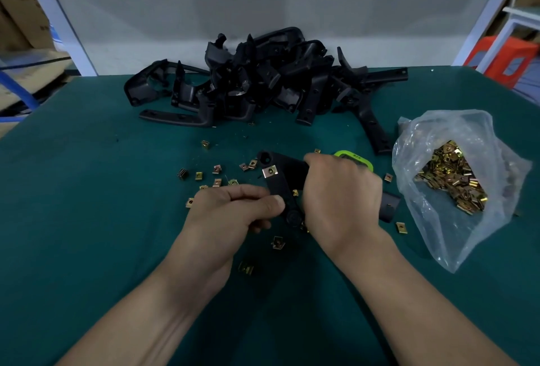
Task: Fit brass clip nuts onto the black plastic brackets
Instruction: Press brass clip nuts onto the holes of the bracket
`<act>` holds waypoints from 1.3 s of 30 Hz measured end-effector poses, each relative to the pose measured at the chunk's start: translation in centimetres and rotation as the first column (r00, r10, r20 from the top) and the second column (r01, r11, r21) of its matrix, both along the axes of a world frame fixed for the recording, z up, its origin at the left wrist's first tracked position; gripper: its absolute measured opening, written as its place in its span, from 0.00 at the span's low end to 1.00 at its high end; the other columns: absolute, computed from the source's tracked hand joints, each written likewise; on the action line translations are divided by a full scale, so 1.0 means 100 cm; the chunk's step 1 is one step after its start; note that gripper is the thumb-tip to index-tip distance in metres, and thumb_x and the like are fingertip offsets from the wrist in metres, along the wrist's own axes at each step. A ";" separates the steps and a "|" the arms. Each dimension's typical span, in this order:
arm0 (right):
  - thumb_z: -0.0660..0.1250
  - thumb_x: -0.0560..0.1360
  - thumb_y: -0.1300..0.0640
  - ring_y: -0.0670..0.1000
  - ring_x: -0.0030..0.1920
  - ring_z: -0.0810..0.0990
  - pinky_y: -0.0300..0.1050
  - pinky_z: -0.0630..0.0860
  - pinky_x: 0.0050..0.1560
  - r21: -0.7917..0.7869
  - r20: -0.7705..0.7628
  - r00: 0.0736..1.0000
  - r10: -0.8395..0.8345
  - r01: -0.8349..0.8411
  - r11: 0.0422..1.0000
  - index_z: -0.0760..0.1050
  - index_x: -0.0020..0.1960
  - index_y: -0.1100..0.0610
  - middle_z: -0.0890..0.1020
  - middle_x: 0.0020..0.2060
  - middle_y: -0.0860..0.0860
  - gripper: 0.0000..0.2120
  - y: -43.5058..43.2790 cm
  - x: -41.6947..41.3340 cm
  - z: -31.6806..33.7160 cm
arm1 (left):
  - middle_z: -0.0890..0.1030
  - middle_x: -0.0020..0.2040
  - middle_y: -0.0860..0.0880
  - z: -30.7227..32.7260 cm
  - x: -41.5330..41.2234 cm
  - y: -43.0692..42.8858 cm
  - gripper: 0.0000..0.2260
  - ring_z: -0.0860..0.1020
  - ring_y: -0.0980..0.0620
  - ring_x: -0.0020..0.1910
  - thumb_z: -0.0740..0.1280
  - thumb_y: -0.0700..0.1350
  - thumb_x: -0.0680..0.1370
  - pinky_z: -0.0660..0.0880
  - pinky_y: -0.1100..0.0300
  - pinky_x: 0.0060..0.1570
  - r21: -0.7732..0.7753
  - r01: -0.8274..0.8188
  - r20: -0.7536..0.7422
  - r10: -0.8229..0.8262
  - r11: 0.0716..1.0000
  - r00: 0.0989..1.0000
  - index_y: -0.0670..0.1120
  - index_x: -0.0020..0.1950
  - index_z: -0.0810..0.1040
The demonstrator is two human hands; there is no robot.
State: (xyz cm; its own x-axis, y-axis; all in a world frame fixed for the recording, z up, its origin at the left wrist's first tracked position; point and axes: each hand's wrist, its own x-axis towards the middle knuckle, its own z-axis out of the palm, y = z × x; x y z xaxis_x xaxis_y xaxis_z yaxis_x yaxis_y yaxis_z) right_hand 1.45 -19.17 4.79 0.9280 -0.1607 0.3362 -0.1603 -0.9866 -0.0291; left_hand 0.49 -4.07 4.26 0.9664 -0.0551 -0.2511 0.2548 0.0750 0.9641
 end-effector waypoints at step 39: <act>0.67 0.76 0.59 0.49 0.58 0.81 0.54 0.78 0.58 0.620 0.188 0.949 0.253 -0.315 0.719 0.64 0.75 0.39 0.82 0.59 0.43 0.32 0.006 -0.001 -0.025 | 0.78 0.29 0.51 -0.036 0.014 -0.006 0.14 0.68 0.57 0.25 0.72 0.50 0.77 0.66 0.63 0.25 0.448 -0.282 0.478 0.040 0.848 0.878 0.48 0.34 0.77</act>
